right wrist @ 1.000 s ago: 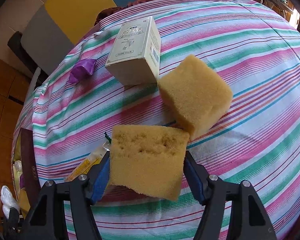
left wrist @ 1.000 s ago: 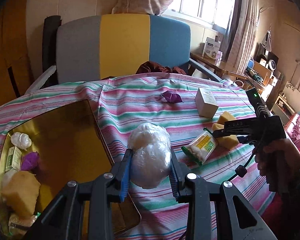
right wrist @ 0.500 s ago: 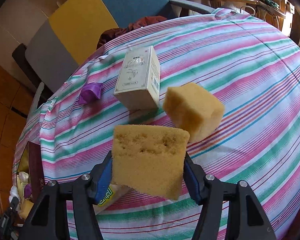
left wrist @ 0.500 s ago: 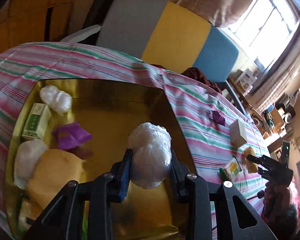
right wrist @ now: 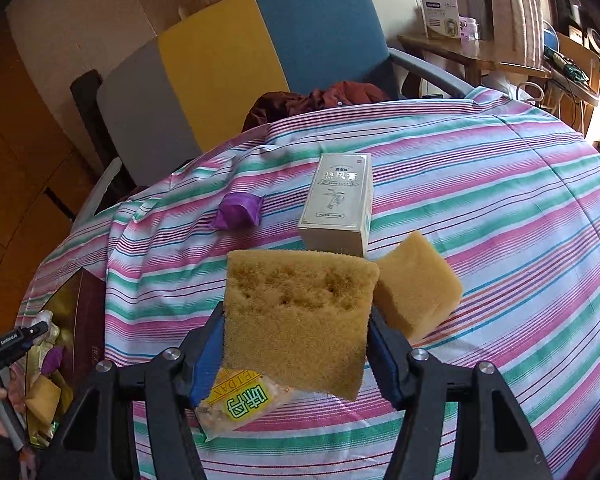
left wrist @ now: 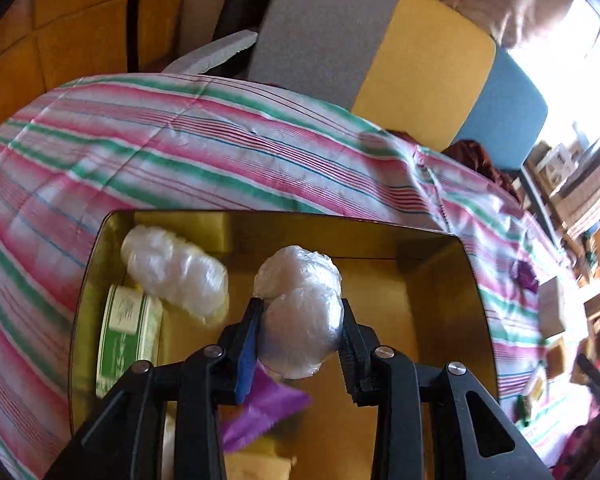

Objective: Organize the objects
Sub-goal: 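Lower the plastic bag into the gold tray and open the left tool, then carry the yellow sponge into the gold tray and open the right tool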

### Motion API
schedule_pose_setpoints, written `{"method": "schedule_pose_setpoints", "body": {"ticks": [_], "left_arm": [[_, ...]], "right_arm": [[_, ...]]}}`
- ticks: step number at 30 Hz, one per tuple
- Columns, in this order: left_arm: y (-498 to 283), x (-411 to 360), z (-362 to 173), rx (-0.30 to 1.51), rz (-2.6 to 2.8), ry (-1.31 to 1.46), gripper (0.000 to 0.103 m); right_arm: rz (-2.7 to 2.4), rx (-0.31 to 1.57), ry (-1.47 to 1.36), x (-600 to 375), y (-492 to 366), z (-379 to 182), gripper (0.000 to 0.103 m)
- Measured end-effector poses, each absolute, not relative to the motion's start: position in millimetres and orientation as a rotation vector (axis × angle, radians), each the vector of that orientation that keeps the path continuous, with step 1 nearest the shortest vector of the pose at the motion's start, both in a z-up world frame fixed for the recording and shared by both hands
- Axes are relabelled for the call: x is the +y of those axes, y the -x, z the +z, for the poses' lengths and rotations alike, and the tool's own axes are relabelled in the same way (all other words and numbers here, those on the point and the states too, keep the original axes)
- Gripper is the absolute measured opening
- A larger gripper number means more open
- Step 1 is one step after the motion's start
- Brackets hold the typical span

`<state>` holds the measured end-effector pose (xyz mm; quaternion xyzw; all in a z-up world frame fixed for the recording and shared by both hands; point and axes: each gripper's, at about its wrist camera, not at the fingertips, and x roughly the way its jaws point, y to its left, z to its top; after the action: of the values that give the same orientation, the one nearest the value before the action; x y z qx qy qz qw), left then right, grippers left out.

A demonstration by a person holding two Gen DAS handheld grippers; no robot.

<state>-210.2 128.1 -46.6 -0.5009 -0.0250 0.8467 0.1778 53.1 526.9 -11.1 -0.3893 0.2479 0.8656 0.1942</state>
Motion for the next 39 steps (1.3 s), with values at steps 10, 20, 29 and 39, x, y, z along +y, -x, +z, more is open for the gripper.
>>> {"method": "schedule_pose_setpoints", "body": {"ticks": [10, 20, 29, 39], "left_arm": [[207.0, 121.3, -46.2, -0.008, 2.46, 1.405, 0.07], [114.1, 85.0, -5.2, 0.033, 2.535, 1.101, 0.087], [64.4, 45.2, 2.0, -0.019, 2.538, 1.011, 0.096], [57.4, 11.7, -10.2, -0.133, 2.58, 1.066, 0.096]], "right_arm": [[2.443, 0.645, 1.086, 522.6, -51.4, -9.1, 0.064], [2.568, 0.516, 1.086, 487.0, -42.4, 3.9, 0.064], [2.847, 0.289, 1.313, 349.4, 29.3, 26.1, 0.064], [2.779, 0.042, 1.68, 223.2, 147.3, -23.7, 0.066]]}}
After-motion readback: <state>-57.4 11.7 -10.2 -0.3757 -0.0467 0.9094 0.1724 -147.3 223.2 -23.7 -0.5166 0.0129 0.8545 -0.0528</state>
